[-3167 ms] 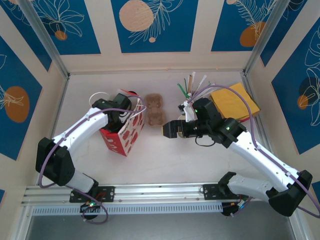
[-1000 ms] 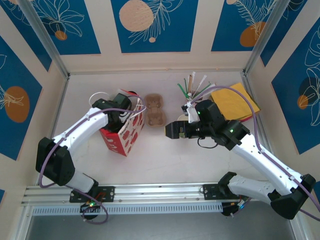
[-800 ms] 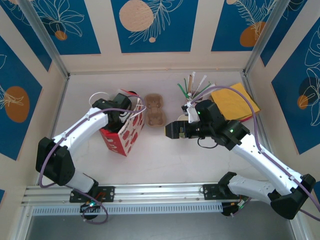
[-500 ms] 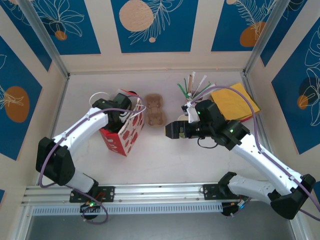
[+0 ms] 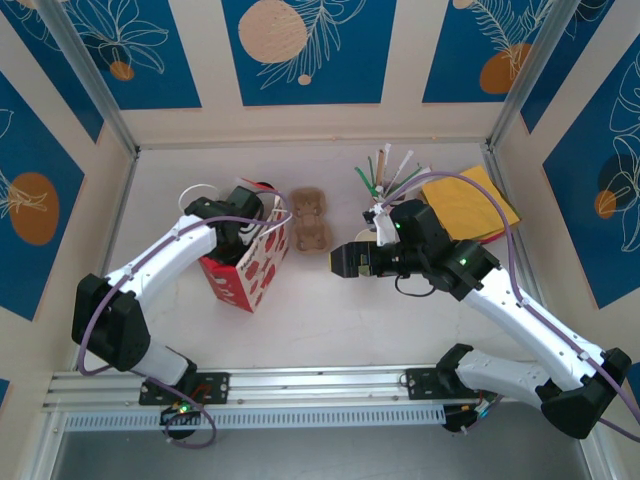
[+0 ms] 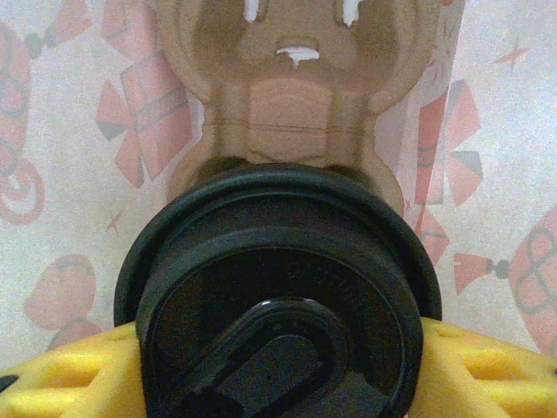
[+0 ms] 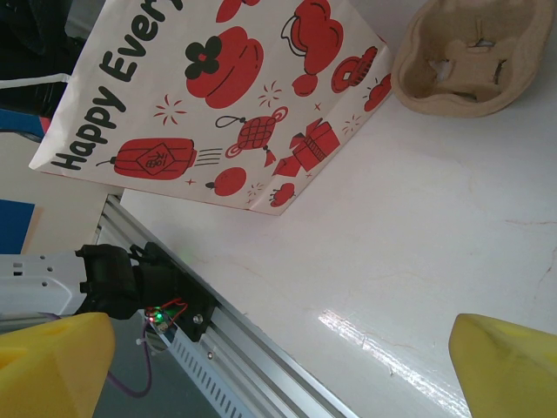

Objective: Pack the takeout coffee

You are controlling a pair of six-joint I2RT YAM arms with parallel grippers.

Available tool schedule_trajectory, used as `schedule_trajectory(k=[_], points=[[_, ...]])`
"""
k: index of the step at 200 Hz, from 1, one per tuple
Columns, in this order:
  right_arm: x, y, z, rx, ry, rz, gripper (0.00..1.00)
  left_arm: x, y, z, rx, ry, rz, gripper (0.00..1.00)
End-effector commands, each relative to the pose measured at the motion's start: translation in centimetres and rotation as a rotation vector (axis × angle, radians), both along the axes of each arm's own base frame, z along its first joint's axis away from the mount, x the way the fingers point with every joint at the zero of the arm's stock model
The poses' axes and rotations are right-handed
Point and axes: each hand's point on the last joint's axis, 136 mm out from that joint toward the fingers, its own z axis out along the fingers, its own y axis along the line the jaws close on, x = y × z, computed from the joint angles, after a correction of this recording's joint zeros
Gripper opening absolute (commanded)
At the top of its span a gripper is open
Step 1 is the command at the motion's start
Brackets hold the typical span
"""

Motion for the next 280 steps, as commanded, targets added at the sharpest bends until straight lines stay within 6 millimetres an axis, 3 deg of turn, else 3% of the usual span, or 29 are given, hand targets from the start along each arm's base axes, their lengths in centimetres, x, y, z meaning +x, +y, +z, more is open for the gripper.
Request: schedule_trajectory(k=[1, 137, 200, 280], points=[[-0.2, 0.0, -0.1, 0.006, 0.006, 0.000, 0.99, -0.6, 1.2, -7.3, 0.072, 0.130, 0.046, 0.57], [-0.2, -0.2, -0.2, -0.002, 0.004, -0.003, 0.99, -1.0, 1.2, -9.0, 0.080, 0.169, 0.048, 0.57], [-0.1, -0.1, -0.1, 0.005, 0.001, -0.003, 0.99, -0.8, 1.1, -8.4, 0.078, 0.157, 0.048, 0.57], [-0.1, -0.1, 0.0, 0.005, 0.003, -0.003, 0.99, -1.2, 1.2, -9.0, 0.084, 0.173, 0.049, 0.57]])
